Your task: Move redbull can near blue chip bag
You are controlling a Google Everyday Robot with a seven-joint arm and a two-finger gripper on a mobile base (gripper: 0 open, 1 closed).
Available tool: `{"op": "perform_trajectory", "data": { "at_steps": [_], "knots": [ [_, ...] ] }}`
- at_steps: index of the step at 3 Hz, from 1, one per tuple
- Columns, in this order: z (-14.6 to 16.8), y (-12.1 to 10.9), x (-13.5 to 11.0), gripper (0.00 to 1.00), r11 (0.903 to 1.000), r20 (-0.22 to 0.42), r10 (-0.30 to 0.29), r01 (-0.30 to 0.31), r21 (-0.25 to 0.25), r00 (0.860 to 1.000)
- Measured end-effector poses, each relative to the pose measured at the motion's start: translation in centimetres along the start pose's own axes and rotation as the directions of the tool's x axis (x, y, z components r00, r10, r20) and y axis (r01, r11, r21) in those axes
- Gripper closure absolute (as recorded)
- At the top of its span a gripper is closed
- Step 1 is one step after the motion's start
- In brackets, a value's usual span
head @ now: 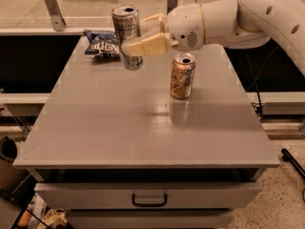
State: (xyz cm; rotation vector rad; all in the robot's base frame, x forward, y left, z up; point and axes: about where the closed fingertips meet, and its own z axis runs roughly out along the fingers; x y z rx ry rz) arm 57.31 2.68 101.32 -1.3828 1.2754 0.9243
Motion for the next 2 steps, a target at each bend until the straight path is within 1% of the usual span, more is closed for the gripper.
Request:
{"op": "perform_trajectory", "data": {
  "at_steps": [1, 2],
  "knots": [
    [-1.0, -3.6, -0.9, 1.0, 0.9999, 0.021, 0.01, -0.01, 0.002, 1.0],
    [-2.3, -7.7, -0.9, 1.0, 0.9982, 0.042, 0.053, -0.054, 0.026, 0.998]
  ]
}}
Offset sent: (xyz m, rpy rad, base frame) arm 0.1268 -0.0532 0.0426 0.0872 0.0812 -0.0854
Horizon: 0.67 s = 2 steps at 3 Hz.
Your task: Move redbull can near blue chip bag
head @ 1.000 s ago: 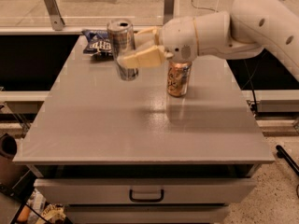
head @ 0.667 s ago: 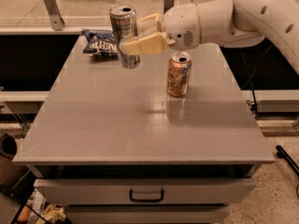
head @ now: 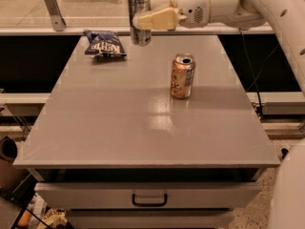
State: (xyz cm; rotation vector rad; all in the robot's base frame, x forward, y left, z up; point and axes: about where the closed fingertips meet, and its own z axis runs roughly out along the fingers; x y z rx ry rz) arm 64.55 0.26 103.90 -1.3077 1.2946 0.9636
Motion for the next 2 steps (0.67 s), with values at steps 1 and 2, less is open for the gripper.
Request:
{"op": "perform_trajectory", "data": {
  "at_steps": [1, 2],
  "knots": [
    [-1.3, -3.5, 0.5, 1.0, 0.9965, 0.007, 0.04, -0.04, 0.073, 0.999],
    [-3.2, -5.8, 0.8, 1.0, 0.9783, -0.01, 0.051, -0.048, 0.201, 0.999]
  ]
}}
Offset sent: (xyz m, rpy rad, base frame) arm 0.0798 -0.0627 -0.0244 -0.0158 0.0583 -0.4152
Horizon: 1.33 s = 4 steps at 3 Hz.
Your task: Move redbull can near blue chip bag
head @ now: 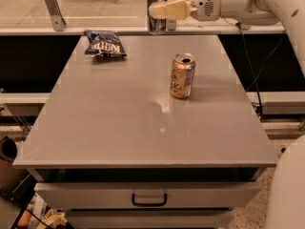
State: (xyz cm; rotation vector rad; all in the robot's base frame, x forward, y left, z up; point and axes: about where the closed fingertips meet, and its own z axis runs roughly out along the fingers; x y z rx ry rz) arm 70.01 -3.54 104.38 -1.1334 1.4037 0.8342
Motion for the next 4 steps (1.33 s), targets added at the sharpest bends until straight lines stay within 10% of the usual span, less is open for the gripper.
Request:
{"op": "perform_trajectory", "data": {
  "at_steps": [1, 4],
  "knots": [
    [-0.4, -1.3, 2.1, 1.0, 0.9918, -0.023, 0.021, -0.018, 0.127, 1.0],
    [1.0, -2.7, 3.6, 1.0, 0.9781, -0.065, 0.029, -0.015, 0.207, 0.997]
  ]
}}
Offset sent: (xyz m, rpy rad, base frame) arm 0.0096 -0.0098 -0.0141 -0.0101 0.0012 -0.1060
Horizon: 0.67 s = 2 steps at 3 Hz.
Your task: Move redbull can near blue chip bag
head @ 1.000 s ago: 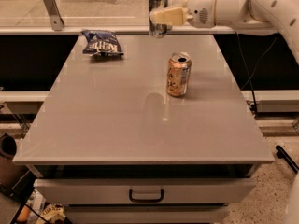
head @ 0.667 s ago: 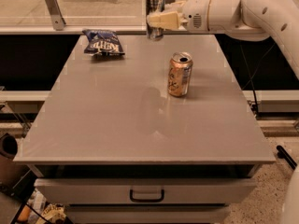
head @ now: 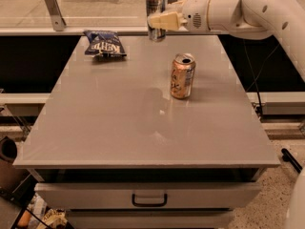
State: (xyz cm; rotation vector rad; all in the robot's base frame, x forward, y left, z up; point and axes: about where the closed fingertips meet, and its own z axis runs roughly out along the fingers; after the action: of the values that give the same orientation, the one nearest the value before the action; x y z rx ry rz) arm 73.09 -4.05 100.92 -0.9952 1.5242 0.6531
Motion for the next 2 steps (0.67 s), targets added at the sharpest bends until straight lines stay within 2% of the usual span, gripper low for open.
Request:
{"op": "perform_trajectory", "data": {
  "at_steps": [1, 2],
  "knots": [
    [1.4, -1.0, 1.3, 1.0, 0.9983, -0.053, -0.019, 0.022, 0.054, 0.998],
    [2.4, -2.4, 2.5, 1.0, 0.9947, -0.038, 0.003, 0.001, 0.103, 0.999]
  ]
}}
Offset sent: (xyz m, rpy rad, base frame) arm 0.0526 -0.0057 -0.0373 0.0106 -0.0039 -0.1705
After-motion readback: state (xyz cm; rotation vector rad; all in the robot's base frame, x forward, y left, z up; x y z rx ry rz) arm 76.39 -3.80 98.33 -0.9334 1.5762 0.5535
